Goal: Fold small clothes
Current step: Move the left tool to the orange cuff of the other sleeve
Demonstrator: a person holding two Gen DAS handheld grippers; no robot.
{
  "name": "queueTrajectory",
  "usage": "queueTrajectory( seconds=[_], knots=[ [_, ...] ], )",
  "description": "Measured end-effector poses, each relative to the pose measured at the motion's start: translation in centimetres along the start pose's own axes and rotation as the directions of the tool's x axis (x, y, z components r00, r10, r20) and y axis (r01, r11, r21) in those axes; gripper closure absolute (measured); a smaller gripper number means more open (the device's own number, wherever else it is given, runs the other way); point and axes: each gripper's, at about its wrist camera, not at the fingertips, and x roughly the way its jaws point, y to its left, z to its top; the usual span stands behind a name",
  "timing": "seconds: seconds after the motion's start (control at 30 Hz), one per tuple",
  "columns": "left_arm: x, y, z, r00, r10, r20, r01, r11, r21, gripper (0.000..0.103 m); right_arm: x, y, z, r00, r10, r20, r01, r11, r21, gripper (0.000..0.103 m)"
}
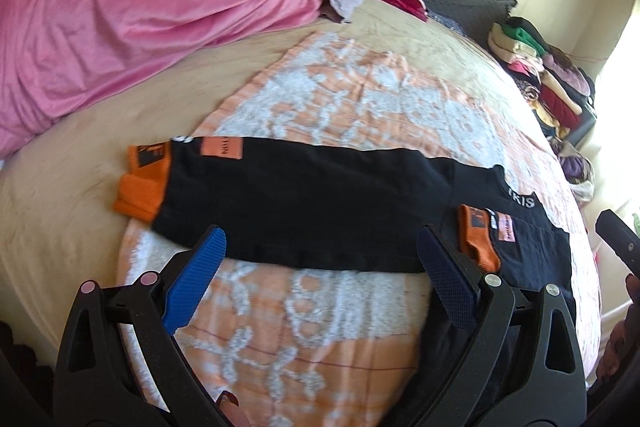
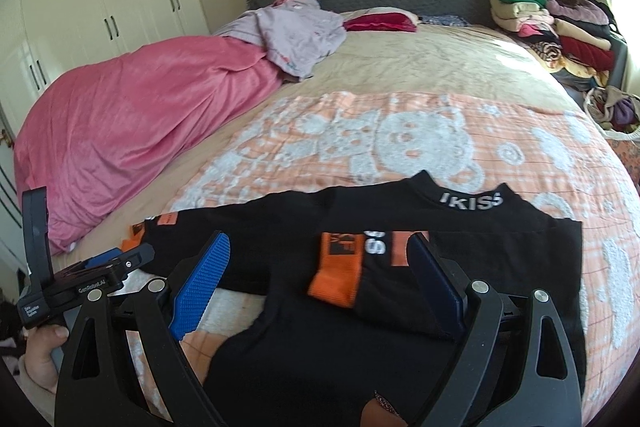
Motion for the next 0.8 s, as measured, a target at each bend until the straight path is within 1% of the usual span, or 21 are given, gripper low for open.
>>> queueTrajectory(
  seconds=[0.4, 0.53, 0.7, 0.77, 0.8],
  knots=[
    [-0.1, 4.9, -0.5, 0.999, 0.042, -0.012, -0.043, 0.995, -0.093, 0.013, 2.8, 4.7, -0.3, 0.997, 0.062, -0.046, -0.065, 0.995, -0.076, 0.014],
    [0.2, 6.3, -0.8, 1.0, 0.004, -0.029, -0.007, 0.991, -0.134, 0.013, 3.6, 6.0, -0.7, 0.995, 0.076, -0.066, -0.082, 0.992, -0.098, 0.014],
    [0.8, 7.6, -1.6, 0.999, -0.02, -0.045, 0.012, 0.986, -0.169, 0.014, 4.4, 7.0, -1.3, 0.993, 0.083, -0.087, -0.093, 0.99, -0.109, 0.014],
    [1.1, 8.1, -2.0, 0.998, -0.043, -0.047, 0.033, 0.982, -0.188, 0.018, 4.7, 7.2, -1.5, 0.991, 0.087, -0.097, -0.098, 0.989, -0.111, 0.014],
    [1.3, 8.5, -2.2, 0.997, -0.058, -0.048, 0.047, 0.978, -0.202, 0.023, 4.9, 7.3, -1.7, 0.991, 0.086, -0.102, -0.098, 0.989, -0.113, 0.014]
  ],
)
